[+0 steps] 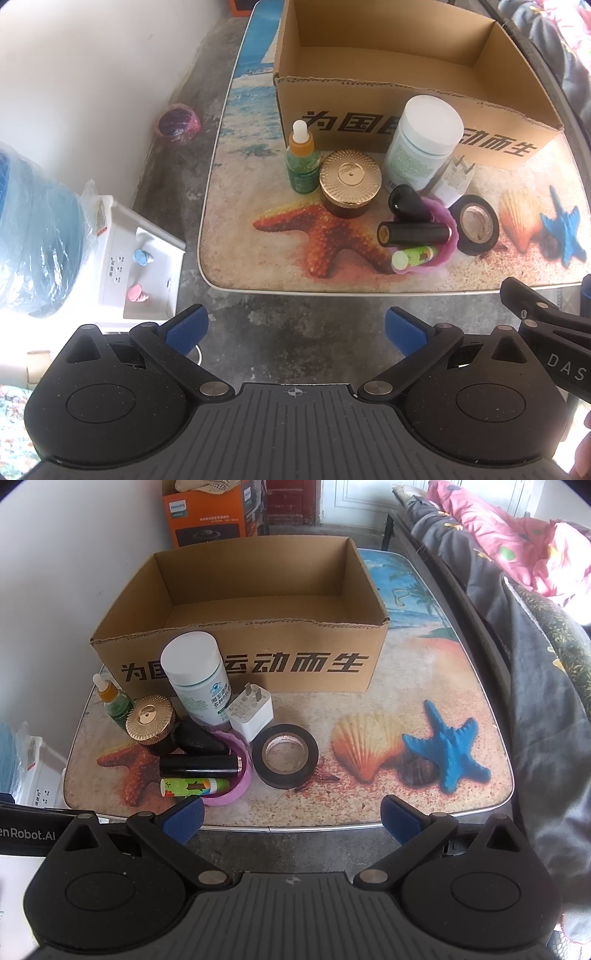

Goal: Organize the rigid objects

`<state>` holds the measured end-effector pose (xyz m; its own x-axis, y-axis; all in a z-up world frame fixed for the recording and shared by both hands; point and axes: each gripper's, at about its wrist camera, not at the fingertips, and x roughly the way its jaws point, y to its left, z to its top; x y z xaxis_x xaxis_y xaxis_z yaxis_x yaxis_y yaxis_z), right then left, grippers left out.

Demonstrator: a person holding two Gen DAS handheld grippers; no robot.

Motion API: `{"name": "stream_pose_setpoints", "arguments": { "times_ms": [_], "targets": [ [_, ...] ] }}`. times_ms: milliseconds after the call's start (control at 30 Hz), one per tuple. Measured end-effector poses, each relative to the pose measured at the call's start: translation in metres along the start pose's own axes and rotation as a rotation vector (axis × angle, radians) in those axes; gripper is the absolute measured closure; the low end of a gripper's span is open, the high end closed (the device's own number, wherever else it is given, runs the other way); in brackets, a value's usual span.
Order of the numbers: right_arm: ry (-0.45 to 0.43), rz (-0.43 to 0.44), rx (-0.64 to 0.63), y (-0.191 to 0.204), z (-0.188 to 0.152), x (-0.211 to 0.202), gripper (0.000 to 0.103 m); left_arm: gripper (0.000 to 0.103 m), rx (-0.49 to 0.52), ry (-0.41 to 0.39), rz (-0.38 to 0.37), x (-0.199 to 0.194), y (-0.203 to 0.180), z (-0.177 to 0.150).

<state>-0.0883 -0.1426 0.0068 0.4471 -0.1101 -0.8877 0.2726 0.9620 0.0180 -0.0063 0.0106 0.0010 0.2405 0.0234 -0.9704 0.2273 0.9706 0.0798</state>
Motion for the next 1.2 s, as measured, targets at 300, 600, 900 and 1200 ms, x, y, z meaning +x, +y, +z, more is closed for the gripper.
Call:
{"name": "stream_pose_setpoints", "arguments": {
  "times_ms": [300, 600, 900, 1200],
  "targets": [
    [0.000, 0.001, 0.000, 0.0001, 0.0002, -0.0001, 0.000, 0.001, 0.000, 0.000, -0.002, 0.0004, 0.0039, -0.0016],
    [-0.001, -0.001, -0.002, 0.0027, 0.0024, 0.0010, 0.000, 0.001, -0.001, 0.001, -0.002, 0.0002, 0.0046, -0.0014],
    [0.000, -0.001, -0.001, 0.0018, 0.0045, 0.0021, 0.000, 0.001, 0.001, 0.002, 0.002, 0.0004, 0.0042, 0.0020],
    [-0.012, -0.002, 0.008, -0.0018, 0.0050, 0.0007, 0.000, 0.001, 0.008, 0.000, 0.004, 0.0000, -0.0002, 0.0045]
  ]
}}
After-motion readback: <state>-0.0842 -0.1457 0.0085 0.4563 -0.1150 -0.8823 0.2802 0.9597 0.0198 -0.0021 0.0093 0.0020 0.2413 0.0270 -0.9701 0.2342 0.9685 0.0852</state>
